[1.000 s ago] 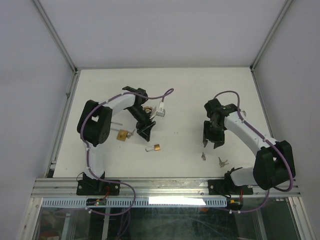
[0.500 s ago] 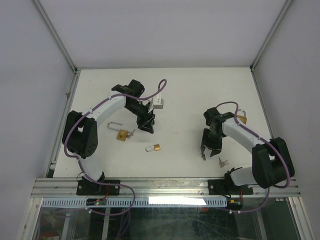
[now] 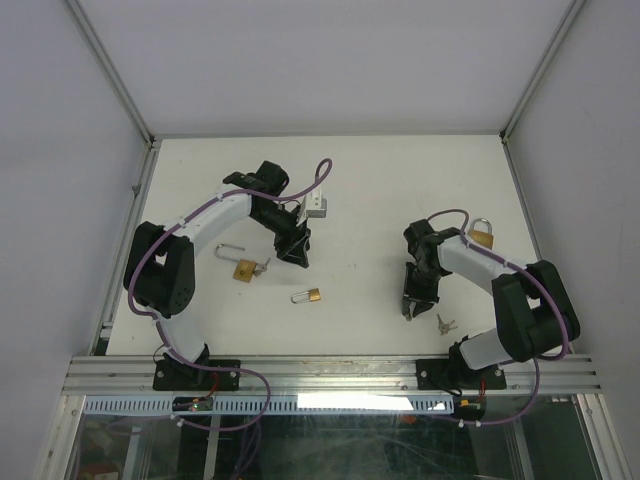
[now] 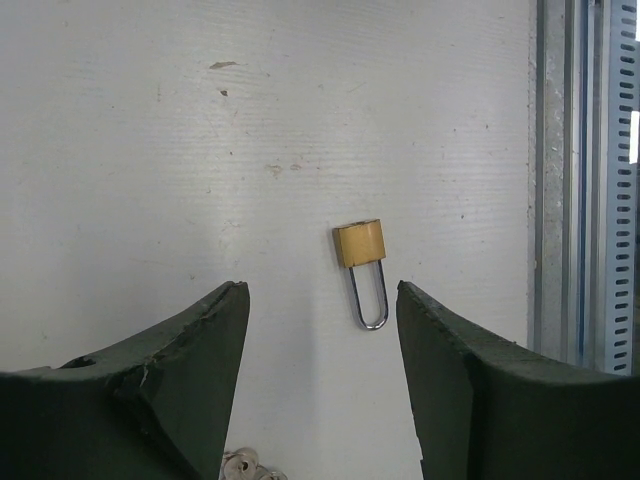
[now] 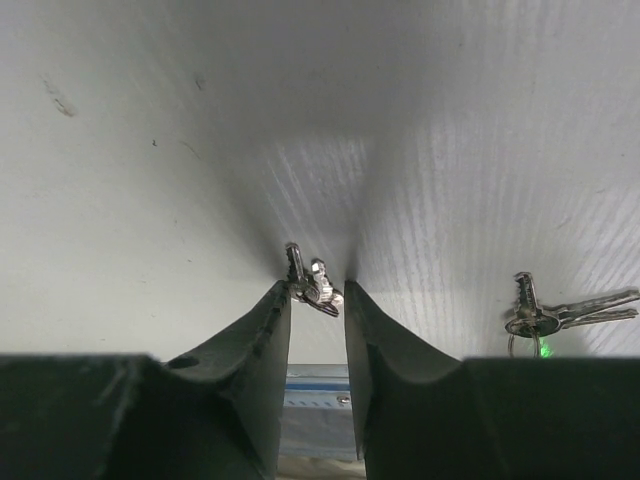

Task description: Unlock with the key

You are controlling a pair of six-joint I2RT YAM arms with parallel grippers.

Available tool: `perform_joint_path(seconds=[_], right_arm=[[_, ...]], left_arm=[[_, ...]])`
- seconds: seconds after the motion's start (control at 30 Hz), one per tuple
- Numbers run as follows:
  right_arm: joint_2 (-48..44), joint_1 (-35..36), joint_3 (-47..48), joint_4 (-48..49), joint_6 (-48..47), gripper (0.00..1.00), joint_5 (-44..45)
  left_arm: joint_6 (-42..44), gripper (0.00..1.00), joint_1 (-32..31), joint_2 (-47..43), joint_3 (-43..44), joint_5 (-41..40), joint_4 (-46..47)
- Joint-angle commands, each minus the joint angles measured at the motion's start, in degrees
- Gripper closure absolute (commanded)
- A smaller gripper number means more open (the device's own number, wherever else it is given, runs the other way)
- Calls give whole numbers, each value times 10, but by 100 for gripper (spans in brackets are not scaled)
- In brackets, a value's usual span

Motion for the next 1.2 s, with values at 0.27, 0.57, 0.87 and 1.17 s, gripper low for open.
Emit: perform_joint_path(seconds=[0.27,0.57,0.87,1.17], right_arm=[[-11,3,2,3,10,95,-2],[-36,4,51,-19,-22,100,-46],[-25,4,54,14,-86,100,-129],[-83,73,69,119,-165,100,-234]], left_arm=[[-9,38,-5,-30,3,25,25],[-7,39,-5,-38,0,35,28],[-6,39,-5,-40,3,34,31],[-30,44,0,-96,-39,109,134]])
